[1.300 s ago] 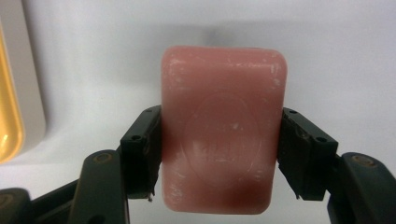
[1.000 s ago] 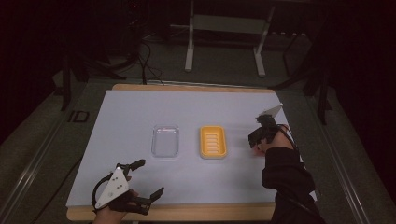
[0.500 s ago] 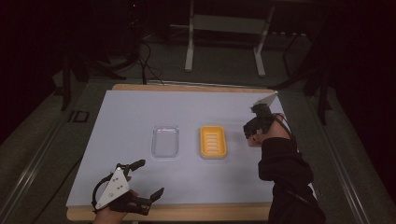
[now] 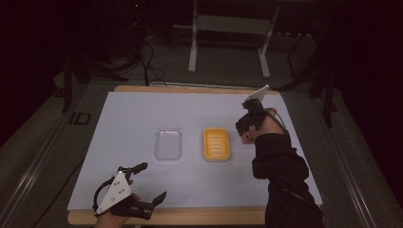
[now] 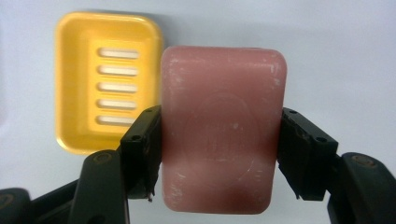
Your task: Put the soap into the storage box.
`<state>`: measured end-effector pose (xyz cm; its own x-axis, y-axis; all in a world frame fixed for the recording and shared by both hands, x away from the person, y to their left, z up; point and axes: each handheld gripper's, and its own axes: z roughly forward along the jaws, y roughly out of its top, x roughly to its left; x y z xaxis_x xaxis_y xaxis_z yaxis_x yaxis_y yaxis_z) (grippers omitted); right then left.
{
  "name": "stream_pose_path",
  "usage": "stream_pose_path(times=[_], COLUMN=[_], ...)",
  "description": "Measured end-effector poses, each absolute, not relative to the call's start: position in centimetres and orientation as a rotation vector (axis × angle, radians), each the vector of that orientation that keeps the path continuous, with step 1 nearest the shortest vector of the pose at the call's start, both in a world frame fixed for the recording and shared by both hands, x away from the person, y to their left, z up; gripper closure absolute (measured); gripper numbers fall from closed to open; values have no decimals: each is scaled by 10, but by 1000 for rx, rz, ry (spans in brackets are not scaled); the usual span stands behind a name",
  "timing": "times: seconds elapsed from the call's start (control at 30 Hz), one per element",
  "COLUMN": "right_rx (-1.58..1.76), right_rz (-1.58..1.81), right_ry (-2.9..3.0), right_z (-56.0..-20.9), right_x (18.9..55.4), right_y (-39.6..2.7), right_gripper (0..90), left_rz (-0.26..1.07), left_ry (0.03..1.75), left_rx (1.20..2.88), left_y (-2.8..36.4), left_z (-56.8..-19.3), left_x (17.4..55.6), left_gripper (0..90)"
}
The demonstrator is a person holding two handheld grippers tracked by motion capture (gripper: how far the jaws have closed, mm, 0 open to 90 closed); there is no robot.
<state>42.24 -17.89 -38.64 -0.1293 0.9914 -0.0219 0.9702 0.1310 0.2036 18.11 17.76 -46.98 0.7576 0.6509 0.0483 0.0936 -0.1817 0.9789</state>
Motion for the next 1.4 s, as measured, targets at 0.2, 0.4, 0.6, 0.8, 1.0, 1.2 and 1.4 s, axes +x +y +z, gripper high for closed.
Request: stream_pose_path(times=[0.2,0.4,0.6,0.8,1.0,1.2,1.4], right_rx=[1934,1915,1901,1895,1910,1948,1974], right_rz=[219,212,200,199,215,210,210], right_ry=[2281,2317,2348,2379,2383,2370,2359], right_z=[-388,-395,-408,-425,-440,-456,-464], right_x=[423,423,423,425,429,433,437], right_y=[-162,-143,-124,-104,-96,-93,-96], right_gripper=[375,375,375,375,375,375,374], left_rz=[555,553,554,552,548,545,546], left_ry=[586,586,586,586,585,581,579], left_rx=[1707,1703,1706,1707,1702,1701,1703], left_y=[177,177,177,177,179,178,178], left_z=[-470,-470,-470,-470,-470,-470,-469], left_x=[180,179,179,178,178,177,177], left_gripper=[3,3,4,4,4,4,4])
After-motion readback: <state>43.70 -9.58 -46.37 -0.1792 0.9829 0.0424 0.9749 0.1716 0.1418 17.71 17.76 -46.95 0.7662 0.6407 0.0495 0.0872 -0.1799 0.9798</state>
